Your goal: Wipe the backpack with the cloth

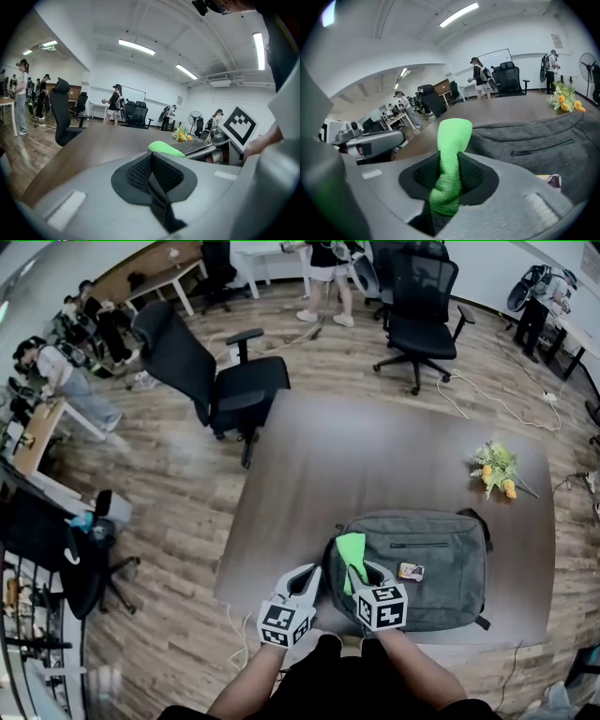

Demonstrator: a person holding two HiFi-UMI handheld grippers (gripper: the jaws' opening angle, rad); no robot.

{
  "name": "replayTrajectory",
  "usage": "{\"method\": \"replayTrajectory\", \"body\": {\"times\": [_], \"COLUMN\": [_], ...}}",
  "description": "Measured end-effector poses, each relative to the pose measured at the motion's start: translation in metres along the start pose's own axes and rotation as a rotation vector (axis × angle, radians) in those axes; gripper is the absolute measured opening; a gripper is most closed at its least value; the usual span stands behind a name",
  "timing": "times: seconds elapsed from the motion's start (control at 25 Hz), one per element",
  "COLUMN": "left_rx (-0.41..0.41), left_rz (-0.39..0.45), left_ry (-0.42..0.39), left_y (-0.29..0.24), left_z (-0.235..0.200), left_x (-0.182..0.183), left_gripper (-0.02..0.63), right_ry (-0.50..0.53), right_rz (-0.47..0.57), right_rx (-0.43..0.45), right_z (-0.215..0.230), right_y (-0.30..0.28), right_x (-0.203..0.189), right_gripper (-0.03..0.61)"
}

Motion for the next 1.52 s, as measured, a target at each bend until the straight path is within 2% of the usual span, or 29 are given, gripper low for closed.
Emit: {"method": "replayTrajectory", "body": {"times": [0.24,0.72,1.32,1.52], "left_rx": [0.006,-0.010,-0.092,-0.130], "left_rz": [-0.008,-0.018,0.009,0.012], "left_ry": [0.002,-0.001,-0.002,0.001], "left_y": [0.007,0.003,-0.020,-0.029], "left_z": [-0.003,-0.003,0.022,0.034], "left_x": [-0.003,-0.007,0.001,0.000], "left_gripper": [0.018,0.020,0.018,0.018], "right_ry": [-0.019,0.059,0.196,0.204], "right_rz": [-0.034,-0.064,-0.106,-0.127], "right_rx": [0.006,-0.096,-0.346,-0.429], "right_z": [-0.010,0.022,0.094,0.116], "right_y": [-0.015,-0.014,0.043,0.070], "right_x": [-0.013,-0.018,-0.009,-0.007], "right_gripper": [0.101,0.101,0.101,0.101]}}
Point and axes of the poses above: the fingertips, and each gripper's own axes: y backward along the fingers, z to its right, x out of its top, the point moved 7 cm from there along y, backward along the fingers, and after that the axes turned 9 degrees about z, right-handed, at the moved point
